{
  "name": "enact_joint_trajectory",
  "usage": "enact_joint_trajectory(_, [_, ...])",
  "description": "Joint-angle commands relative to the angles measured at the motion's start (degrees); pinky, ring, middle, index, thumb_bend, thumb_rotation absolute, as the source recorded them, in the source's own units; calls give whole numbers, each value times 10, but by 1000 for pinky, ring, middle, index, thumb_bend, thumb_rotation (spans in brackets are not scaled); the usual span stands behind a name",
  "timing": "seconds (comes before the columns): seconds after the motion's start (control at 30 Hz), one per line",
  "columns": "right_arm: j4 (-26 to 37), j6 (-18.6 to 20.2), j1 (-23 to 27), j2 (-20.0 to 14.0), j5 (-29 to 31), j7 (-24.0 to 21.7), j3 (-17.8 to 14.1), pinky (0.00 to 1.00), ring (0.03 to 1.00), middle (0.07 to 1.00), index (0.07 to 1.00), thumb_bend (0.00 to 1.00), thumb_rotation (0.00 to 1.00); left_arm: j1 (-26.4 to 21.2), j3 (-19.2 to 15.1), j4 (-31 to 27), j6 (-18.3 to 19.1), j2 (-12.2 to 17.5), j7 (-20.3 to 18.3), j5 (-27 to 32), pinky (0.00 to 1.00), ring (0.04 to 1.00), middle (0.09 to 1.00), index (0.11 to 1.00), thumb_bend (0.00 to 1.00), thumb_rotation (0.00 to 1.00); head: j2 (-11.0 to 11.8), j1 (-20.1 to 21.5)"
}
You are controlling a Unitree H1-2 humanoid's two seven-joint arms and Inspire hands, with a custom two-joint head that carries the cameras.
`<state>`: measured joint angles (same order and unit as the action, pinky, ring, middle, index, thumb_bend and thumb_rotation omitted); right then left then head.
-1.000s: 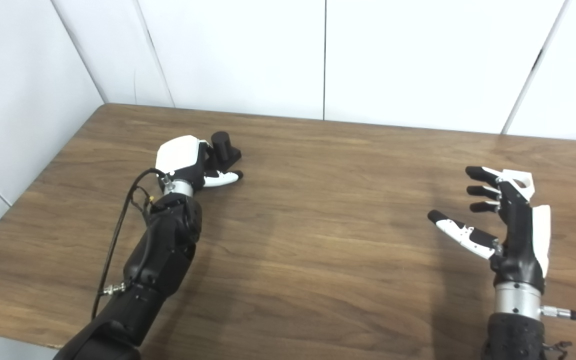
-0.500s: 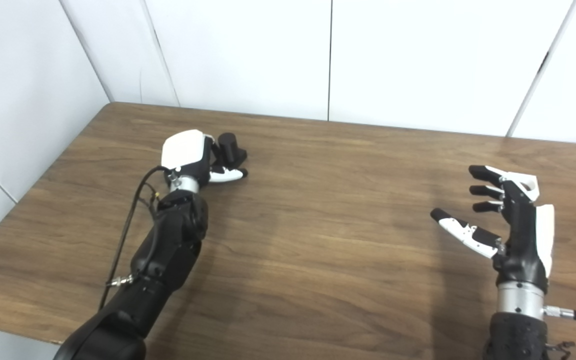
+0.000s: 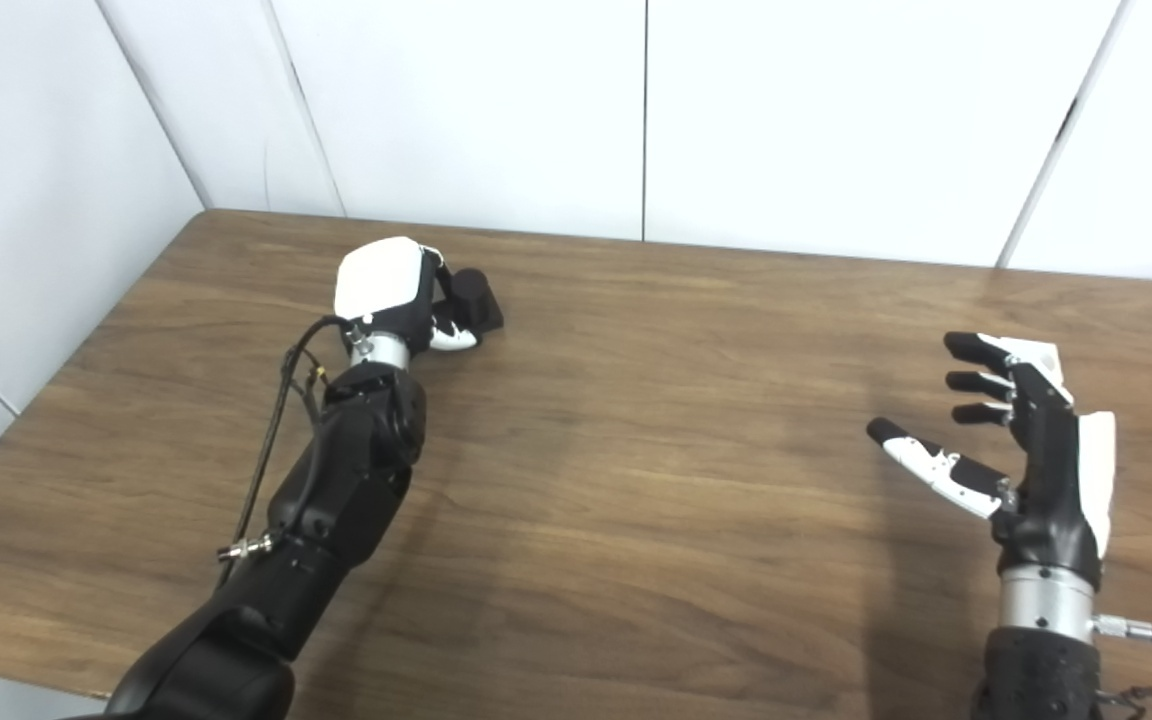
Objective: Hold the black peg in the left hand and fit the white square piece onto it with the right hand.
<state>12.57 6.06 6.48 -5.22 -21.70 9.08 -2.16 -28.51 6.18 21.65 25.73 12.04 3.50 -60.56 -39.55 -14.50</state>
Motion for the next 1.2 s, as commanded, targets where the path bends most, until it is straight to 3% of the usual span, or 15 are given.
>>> enact_joint_trajectory(0.0, [24, -9, 14, -2, 3, 1, -3, 556, 675, 741, 696, 660, 0, 18, 7, 5, 11, 19, -21, 8, 844, 828, 796, 482, 520, 71, -1, -1])
enact_joint_trajectory(0.13, [28, -3, 14, -3, -3, 0, -3, 555, 677, 744, 701, 655, 0, 22, 16, -8, -1, 27, -22, 45, 871, 840, 803, 481, 521, 66, -3, 5])
enact_joint_trajectory(0.23, [31, 3, 16, -2, -10, 0, -2, 555, 676, 741, 702, 653, 0, 28, 16, -22, -32, 37, -37, 98, 903, 865, 816, 481, 521, 63, -4, 21])
enact_joint_trajectory(0.47, [21, -14, 20, -5, -19, 9, 0, 548, 675, 735, 693, 659, 0, 46, 41, -74, -135, 82, -130, 238, 901, 905, 870, 486, 524, 70, -7, 43])
enact_joint_trajectory(0.7, [16, -19, 19, -5, -14, 9, 1, 552, 678, 734, 695, 663, 0, 49, 53, -79, -251, 99, -174, 350, 832, 923, 890, 494, 521, 80, -9, 49])
enact_joint_trajectory(0.93, [14, -24, 20, -6, -16, 10, 2, 550, 676, 735, 695, 661, 0, 45, 65, -71, -317, 103, -201, 399, 910, 974, 905, 493, 520, 80, -12, 56])
enact_joint_trajectory(1.17, [17, -22, 21, -5, -21, 10, 3, 540, 668, 731, 697, 661, 0, 47, 84, -74, -361, 99, -218, 414, 936, 987, 912, 492, 521, 78, -17, 68])
